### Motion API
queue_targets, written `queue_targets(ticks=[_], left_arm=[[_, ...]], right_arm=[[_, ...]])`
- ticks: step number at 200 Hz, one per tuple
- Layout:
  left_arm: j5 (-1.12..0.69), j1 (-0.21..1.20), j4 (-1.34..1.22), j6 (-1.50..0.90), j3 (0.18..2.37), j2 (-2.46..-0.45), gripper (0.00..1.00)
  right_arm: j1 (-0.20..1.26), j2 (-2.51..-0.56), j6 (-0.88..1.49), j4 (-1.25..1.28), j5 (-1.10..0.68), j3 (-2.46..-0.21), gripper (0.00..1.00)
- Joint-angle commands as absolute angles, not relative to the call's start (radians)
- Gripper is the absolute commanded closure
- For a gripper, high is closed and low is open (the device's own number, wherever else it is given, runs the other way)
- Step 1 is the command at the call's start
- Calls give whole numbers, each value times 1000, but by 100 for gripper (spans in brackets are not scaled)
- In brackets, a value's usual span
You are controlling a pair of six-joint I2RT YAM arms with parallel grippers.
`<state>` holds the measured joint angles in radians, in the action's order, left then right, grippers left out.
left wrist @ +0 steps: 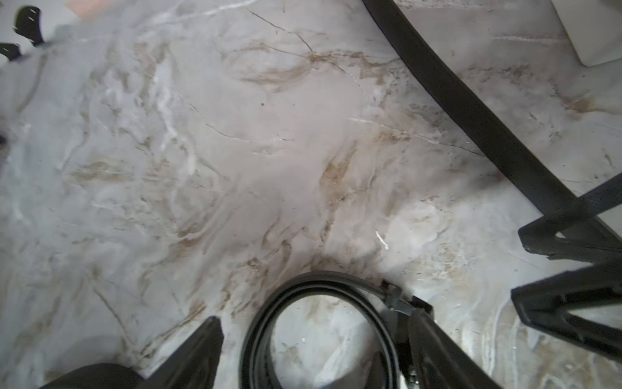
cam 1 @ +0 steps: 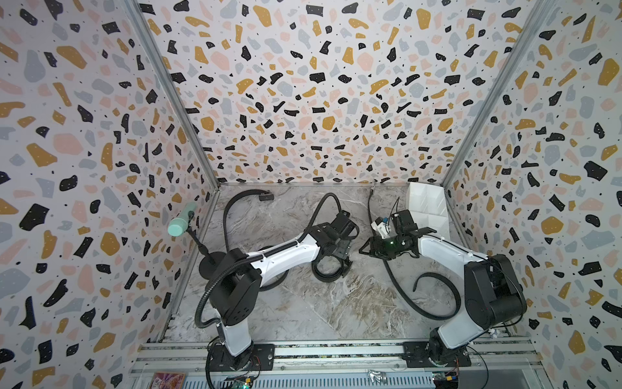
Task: Place the belts into the storage roll
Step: Roll the belt at the center of the board.
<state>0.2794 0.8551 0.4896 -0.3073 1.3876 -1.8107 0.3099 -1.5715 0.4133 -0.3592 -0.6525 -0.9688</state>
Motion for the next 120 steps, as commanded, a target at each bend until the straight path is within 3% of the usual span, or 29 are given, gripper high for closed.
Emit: queue_targets(ticks=[1, 33, 120], left_arm=[[216, 877, 600, -434, 1422, -1877, 16], [136, 878, 602, -545, 1457, -1941, 16], [138, 881, 638, -700, 1530, -2041, 14]], right_arm=[[305, -1501, 408, -416, -640, -935, 36], [305, -1419, 435, -415, -646, -859, 32], [305, -1325, 465, -397, -652, -759, 25]])
